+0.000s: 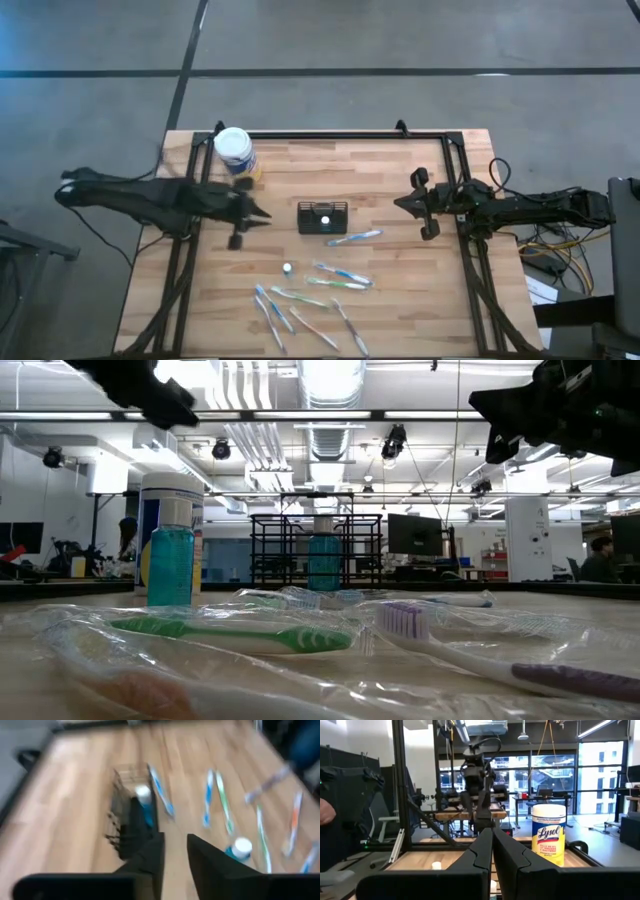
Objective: Pick & Place toothbrushing station
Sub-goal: Put the mouthwash into the mesh organizer
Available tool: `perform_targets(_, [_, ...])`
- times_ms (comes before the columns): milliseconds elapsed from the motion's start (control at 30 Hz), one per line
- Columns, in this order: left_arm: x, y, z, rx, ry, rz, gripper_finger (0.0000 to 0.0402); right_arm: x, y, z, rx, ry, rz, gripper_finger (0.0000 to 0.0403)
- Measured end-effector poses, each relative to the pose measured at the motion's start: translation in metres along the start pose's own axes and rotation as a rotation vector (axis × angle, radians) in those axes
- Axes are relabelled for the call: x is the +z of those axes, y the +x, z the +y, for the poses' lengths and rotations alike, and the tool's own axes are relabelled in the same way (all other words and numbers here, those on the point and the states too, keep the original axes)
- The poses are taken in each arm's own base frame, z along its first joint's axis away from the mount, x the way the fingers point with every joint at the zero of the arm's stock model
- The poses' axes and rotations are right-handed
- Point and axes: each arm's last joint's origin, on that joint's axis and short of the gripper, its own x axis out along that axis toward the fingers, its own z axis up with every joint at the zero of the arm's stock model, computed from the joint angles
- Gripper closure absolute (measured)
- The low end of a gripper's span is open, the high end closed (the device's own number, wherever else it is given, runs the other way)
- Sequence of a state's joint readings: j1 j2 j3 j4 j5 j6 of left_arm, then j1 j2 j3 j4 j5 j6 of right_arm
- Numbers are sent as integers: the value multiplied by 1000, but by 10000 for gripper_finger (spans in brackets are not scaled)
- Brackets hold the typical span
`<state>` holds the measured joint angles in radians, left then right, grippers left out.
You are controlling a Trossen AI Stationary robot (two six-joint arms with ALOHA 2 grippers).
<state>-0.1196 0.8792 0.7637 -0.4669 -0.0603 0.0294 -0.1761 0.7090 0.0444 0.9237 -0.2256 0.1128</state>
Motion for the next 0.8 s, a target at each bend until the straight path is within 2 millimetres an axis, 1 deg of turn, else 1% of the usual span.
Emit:
perform_targets(100, [15,14,-4,-49,41,116,263,0,0,0,0,0,-1,390])
perform_targets(167, [29,21,-6,-70,69,148,235,0,0,0,0,0,-1,390])
perform_targets(267, [36,36,-9,-87,100,252,198,0,0,0,1,0,-4,390])
perform_targets(367, [46,46,-16,-156,160,262,172,0,0,0,1,16,-3,390])
perform_targets(467, [52,56,-29,-264,226,270,157,0,0,0,0,19,-1,390])
perform_targets(567, [55,67,-44,-336,258,297,155,0,0,0,0,19,0,390])
perform_targets(667, [61,77,-57,-364,259,309,156,0,0,0,0,24,1,390])
perform_targets(800, [57,99,-70,-355,237,409,152,0,0,0,0,39,2,390])
